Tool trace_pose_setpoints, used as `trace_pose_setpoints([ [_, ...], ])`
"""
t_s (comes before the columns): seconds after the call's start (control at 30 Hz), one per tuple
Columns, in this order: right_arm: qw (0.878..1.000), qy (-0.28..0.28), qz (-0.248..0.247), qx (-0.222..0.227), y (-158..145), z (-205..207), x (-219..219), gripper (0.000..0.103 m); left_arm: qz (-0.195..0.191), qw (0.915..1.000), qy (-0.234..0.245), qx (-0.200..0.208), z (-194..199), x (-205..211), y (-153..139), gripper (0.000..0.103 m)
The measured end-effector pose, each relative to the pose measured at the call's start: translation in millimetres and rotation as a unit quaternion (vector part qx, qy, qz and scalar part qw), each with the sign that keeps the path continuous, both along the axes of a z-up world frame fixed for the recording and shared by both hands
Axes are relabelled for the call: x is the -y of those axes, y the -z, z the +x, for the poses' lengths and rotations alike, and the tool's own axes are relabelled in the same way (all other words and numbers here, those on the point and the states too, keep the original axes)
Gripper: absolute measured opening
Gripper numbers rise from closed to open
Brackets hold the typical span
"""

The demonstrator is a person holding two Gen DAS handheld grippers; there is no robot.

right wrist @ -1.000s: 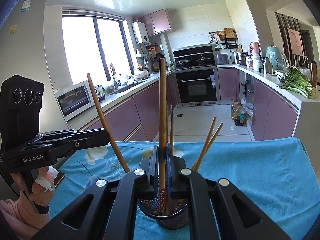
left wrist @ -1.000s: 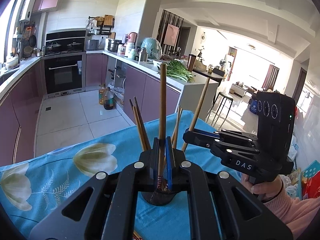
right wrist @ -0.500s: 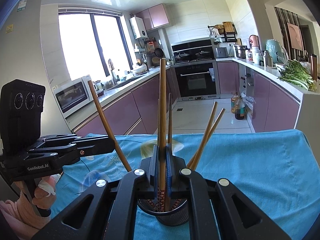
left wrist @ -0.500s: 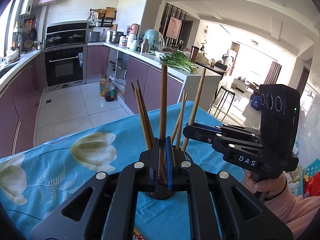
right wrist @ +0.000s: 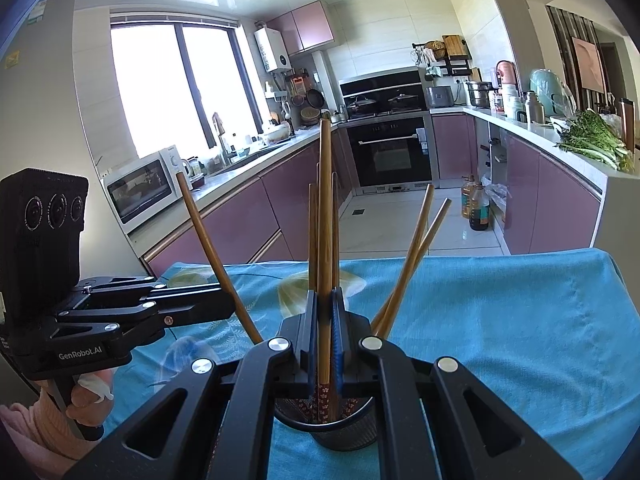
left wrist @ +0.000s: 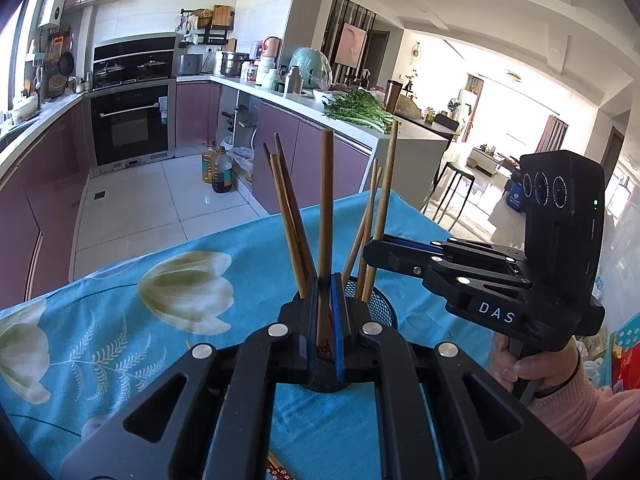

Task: Organize utensils
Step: 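Lower the left gripper's chopstick into the mesh cup while the right gripper lowers its chopstick inside, then open the left gripper to release its chopstick in the mesh cup while the right gripper releases its chopstick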

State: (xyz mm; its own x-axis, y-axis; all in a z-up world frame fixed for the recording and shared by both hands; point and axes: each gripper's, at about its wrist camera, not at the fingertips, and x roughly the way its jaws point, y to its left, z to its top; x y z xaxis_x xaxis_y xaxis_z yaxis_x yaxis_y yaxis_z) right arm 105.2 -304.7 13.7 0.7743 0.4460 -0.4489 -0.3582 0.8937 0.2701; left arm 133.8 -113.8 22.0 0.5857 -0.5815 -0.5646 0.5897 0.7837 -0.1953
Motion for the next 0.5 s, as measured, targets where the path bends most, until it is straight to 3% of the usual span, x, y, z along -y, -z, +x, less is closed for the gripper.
trace_pose_setpoints([
  [0.5, 1.0, 0.009, 0.002, -0.01, 6, 11, 1, 0.006, 0.01, 0.9998, -0.004, -0.019, 18, 7, 13, 0.006],
])
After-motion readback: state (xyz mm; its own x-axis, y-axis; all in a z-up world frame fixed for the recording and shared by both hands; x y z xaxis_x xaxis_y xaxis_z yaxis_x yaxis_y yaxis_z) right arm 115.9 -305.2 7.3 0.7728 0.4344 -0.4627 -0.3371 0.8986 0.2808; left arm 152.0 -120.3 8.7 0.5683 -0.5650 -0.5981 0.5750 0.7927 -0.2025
